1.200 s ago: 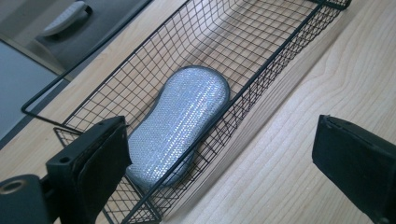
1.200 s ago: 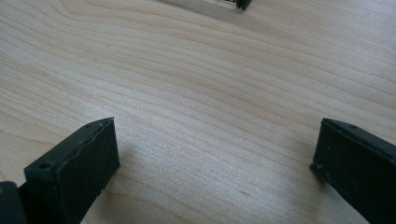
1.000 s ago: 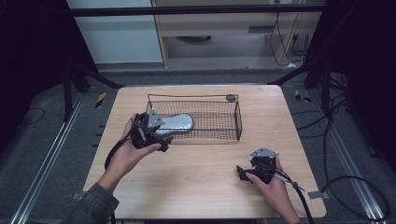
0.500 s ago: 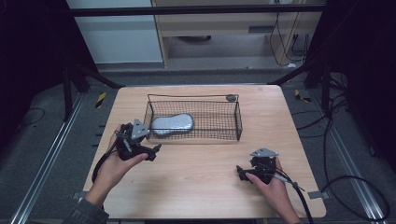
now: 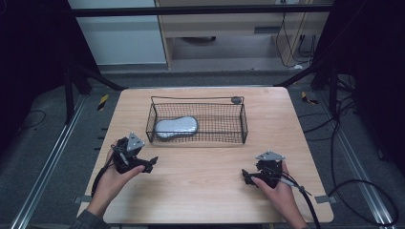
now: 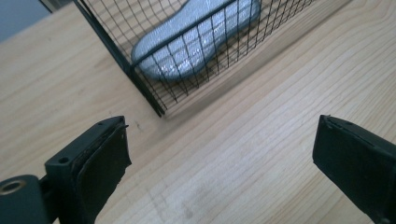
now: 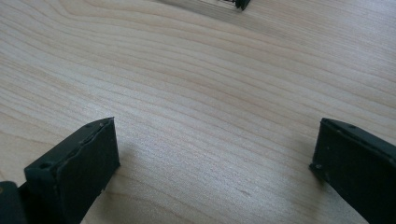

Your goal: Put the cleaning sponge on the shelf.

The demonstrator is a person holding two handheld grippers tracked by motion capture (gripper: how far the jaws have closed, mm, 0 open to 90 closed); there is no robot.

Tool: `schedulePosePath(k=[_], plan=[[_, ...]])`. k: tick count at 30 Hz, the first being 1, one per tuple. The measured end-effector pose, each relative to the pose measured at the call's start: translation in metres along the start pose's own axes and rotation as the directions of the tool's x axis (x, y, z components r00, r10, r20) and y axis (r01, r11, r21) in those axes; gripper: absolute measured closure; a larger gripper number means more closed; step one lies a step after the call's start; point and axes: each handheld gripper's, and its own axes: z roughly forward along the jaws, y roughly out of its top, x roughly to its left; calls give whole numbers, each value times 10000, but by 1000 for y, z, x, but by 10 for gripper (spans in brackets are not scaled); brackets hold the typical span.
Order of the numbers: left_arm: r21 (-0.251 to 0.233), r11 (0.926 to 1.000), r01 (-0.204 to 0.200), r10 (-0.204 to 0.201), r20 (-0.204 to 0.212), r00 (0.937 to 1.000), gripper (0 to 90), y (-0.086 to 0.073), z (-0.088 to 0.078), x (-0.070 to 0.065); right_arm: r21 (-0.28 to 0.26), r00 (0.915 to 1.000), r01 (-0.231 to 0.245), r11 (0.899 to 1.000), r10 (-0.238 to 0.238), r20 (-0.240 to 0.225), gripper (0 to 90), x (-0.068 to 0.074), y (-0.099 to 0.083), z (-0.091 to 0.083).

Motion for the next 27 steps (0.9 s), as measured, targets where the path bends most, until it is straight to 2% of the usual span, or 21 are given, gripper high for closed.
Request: schedulePosePath(k=[13, 20, 27], plan=[[664, 9938, 891, -883, -141, 9960, 31, -31, 21, 17, 11, 10000, -19, 10000, 19, -5, 6, 0, 0, 0], [1054, 9873, 1185, -1173, -171, 9929, 32, -45, 31, 24, 10, 10000, -16, 10000, 16, -6, 6, 0, 0, 0], [1122, 9834, 1429, -1398, -347, 9896, 32, -51, 37, 31, 10, 10000, -16, 10000, 16, -6, 6, 0, 0, 0]])
